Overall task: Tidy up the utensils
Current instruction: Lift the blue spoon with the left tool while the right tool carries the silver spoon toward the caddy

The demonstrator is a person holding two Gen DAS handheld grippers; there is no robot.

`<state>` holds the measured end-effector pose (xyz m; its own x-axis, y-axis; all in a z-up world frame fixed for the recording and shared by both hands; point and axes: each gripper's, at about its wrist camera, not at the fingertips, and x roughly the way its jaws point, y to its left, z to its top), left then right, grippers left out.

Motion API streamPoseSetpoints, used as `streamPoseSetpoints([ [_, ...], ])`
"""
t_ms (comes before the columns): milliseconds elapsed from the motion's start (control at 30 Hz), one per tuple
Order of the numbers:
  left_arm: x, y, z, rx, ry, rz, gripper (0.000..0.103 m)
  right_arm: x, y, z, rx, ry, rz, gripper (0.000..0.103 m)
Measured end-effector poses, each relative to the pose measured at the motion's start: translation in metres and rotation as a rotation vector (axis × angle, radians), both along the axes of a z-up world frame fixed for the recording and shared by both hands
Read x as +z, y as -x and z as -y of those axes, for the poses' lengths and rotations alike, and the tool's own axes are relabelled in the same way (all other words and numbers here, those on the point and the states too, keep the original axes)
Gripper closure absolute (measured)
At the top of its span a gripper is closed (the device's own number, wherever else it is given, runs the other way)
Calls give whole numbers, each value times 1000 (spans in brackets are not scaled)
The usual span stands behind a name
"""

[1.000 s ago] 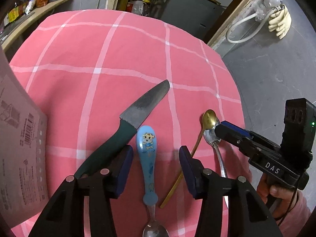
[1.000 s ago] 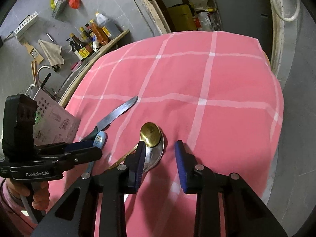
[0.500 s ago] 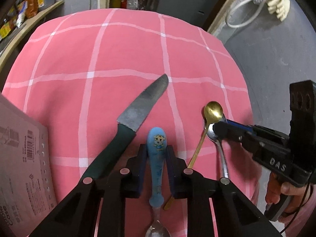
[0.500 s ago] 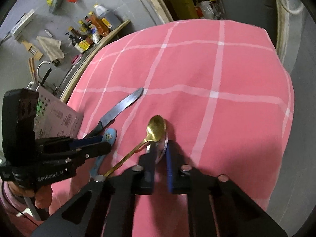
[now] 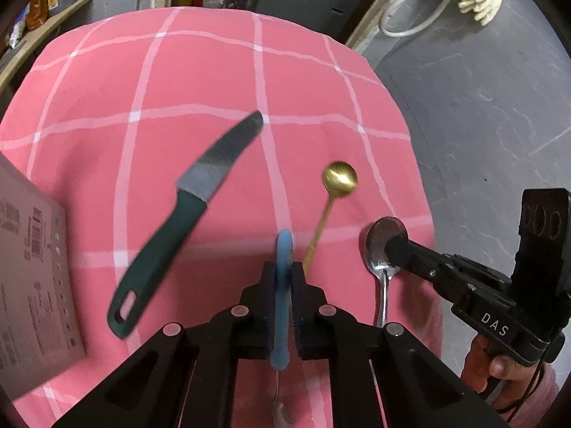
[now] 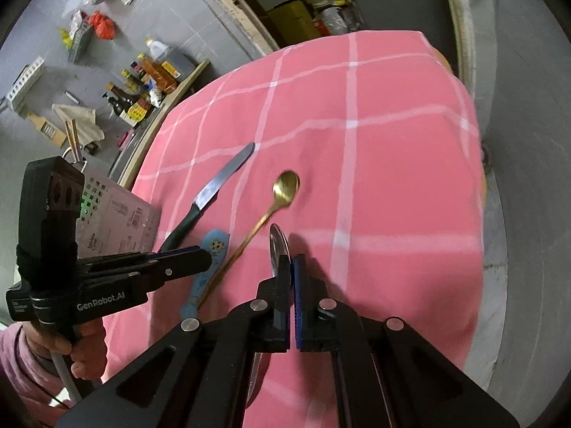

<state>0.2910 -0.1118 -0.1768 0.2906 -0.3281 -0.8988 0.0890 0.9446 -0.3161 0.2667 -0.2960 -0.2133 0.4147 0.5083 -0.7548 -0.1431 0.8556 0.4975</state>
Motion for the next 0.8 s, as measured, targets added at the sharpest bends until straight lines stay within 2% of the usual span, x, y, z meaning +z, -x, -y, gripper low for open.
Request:
streamPoseSetpoints([
  [267,0,3,10,-61,22,-44,95,-9,25,11,-76,-16,-31,101],
  [467,-4,5,30,-132,-70,-42,93,-9,37,11,-106,-23,-29,101],
  [800,-9,3,50,-209,-123,-55,93,-12,49,15,-144,-34,-35,101],
])
